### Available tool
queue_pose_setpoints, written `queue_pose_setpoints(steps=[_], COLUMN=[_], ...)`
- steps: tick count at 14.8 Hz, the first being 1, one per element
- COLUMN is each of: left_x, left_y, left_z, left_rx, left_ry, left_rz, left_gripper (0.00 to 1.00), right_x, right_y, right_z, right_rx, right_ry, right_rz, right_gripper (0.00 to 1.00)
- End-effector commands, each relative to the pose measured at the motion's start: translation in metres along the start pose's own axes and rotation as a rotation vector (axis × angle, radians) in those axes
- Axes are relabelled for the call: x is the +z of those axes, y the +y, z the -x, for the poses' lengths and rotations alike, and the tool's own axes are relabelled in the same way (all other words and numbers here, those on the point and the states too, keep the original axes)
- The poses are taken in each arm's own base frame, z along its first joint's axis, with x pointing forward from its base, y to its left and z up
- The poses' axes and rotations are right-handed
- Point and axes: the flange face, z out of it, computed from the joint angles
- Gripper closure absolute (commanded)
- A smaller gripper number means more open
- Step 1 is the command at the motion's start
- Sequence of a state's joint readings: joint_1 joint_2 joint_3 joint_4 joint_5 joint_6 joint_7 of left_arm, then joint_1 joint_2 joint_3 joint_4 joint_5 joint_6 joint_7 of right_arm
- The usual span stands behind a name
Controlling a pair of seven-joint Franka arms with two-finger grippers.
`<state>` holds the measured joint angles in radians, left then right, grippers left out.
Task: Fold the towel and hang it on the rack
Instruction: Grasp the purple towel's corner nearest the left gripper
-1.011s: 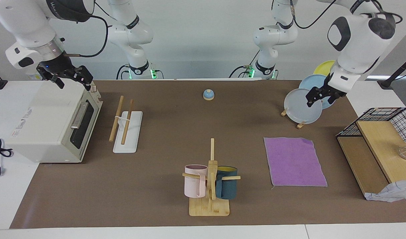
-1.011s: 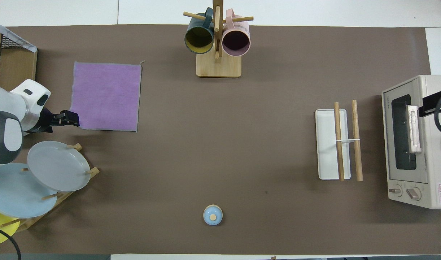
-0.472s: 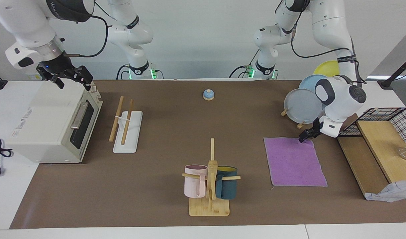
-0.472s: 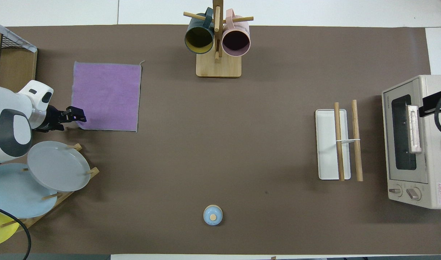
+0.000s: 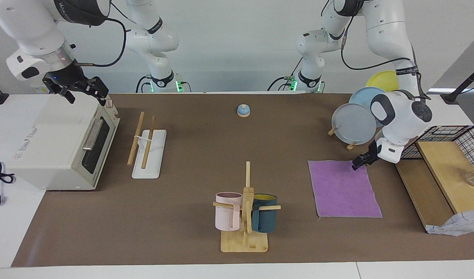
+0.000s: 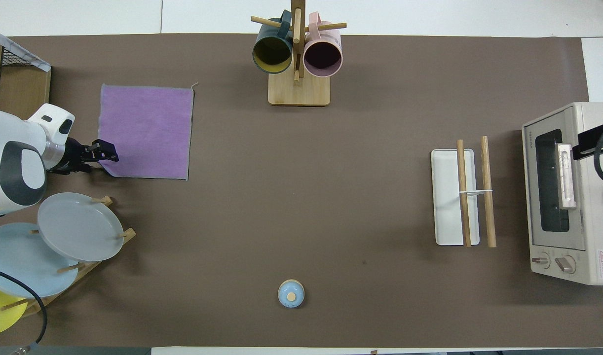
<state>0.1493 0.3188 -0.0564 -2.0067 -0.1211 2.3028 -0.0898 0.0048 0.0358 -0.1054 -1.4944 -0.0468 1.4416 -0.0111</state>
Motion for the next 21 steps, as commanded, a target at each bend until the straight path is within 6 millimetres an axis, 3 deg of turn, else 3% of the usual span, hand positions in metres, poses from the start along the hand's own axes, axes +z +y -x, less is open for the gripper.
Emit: queue_pose_setpoints(steps=[1,4,7,18,21], left_x=[-0.0046,-0.0071,-0.0059,-0.0014,-0.0029], left_y=[0.0006,0.0013,0.0011,-0.0023,-0.0028], left_z=[-0.0073,-0.0093,-0.0101,-0.0069,-0.0066], left_rx=[-0.008,-0.007,-0.008,-0.004,-0.007], left_ry=[0.01,0.012,0.017,-0.01,-0.021], left_rz=[0.018,0.019,0.02,0.014,0.014], left_gripper=[0.25,0.36,0.57,0.59,0.85], right_x=[0.0002,-0.0004,0.0004,0.0002,0.0004], right_y=[0.0029,0.0019,0.0027,0.0019,0.0027], right_z=[0.0061,0.0063,0.0063,0.0061,0.0063], right_rx=[-0.014,-0.016,-0.014,-0.016,-0.014], right_ry=[-0.003,-0.003,-0.005,-0.003,-0.005], right_rz=[-0.022,-0.023,-0.023,-0.023,-0.023], right_gripper=[0.0,0.0,0.0,0.0,0.0])
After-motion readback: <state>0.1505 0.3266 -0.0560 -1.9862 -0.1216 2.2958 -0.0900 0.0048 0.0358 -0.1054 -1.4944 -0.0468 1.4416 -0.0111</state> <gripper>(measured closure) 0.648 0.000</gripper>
